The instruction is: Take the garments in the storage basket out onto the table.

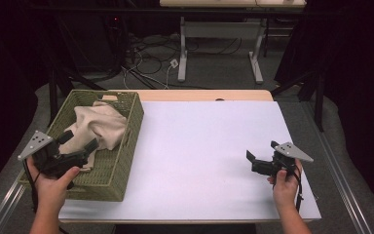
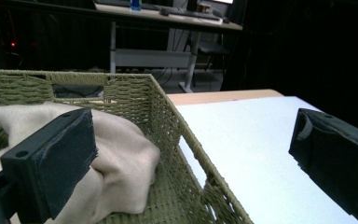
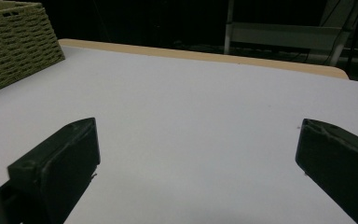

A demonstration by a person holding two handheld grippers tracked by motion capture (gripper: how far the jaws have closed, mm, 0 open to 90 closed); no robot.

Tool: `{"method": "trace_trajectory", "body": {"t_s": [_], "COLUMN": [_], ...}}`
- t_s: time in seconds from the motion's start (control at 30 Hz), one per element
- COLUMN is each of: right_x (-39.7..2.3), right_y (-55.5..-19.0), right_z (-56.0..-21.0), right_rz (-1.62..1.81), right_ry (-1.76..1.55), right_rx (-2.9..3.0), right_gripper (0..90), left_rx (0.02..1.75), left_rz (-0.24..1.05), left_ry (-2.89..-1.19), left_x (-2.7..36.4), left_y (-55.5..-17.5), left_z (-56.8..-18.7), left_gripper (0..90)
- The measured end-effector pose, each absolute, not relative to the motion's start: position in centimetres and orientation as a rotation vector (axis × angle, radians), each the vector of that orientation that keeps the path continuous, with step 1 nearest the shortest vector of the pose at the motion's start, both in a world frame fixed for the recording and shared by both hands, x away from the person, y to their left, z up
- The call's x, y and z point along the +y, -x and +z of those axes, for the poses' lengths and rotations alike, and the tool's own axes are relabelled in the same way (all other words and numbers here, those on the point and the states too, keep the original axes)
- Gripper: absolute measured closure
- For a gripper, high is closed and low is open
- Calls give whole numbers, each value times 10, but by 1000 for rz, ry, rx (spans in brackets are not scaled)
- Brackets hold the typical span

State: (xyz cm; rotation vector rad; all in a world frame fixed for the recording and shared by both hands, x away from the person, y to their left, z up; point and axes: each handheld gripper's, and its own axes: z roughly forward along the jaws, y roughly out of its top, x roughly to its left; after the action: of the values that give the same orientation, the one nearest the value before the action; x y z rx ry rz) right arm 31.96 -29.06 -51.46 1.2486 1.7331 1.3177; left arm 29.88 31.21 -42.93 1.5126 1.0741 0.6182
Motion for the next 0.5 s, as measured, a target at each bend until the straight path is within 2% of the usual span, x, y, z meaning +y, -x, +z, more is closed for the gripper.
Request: {"method": "trace_trajectory", "body": {"t_s": [0.5], "right_x": [-291], "right_y": [-320], "right_z": [-515], "right_rz": [1307], "right_ry": [-1243], "right_rx": [1740], "right_gripper": [0], "left_rx": [1153], "left_rz": [647], "left_ry": [-1545], "left_x": [327], "left_y": [-329], "left_z": [-406], "left_gripper": [5]}}
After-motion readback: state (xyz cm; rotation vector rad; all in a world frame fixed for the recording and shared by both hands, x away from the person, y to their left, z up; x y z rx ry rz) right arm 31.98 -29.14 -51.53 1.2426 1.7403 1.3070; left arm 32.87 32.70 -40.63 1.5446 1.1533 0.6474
